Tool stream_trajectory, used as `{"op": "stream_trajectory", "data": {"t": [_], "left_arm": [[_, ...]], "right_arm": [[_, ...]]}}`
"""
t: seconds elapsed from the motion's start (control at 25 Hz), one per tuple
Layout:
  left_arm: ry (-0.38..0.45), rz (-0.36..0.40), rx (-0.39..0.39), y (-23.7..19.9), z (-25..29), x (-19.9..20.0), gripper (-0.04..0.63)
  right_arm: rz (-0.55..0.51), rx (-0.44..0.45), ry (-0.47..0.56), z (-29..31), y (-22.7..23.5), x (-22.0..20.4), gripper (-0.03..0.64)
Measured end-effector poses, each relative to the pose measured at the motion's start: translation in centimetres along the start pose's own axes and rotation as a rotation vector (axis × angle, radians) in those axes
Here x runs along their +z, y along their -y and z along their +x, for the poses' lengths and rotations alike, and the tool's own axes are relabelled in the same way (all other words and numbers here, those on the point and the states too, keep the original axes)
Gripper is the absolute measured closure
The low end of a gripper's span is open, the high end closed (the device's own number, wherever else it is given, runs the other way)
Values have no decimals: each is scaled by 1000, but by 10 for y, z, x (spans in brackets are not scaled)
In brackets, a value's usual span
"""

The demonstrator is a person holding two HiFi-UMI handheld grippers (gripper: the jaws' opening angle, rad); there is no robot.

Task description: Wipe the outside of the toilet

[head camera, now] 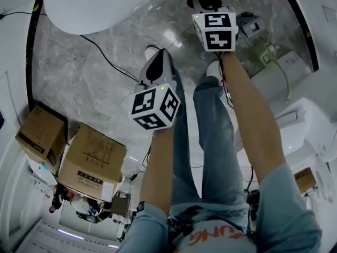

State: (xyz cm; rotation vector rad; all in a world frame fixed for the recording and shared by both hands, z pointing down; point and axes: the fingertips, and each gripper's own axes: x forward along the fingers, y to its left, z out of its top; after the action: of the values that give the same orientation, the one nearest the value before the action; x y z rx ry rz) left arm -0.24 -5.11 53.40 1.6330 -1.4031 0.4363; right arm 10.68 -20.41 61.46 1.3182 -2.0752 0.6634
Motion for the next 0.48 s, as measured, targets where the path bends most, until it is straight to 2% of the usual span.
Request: {"op": "stream_trajectory", "data": {"t": [0.12, 0.24, 0.48], "left_arm": [[23, -19, 21, -11, 2, -5, 600], [61, -72, 44, -11, 5, -13, 600], [70, -157, 63, -11, -4, -31, 600]], "right_arm": [[-66, 21, -3, 9, -6, -3, 540], [-124, 63, -10, 15, -8, -3, 540], [-139, 102, -32, 23, -25, -5, 540]]}}
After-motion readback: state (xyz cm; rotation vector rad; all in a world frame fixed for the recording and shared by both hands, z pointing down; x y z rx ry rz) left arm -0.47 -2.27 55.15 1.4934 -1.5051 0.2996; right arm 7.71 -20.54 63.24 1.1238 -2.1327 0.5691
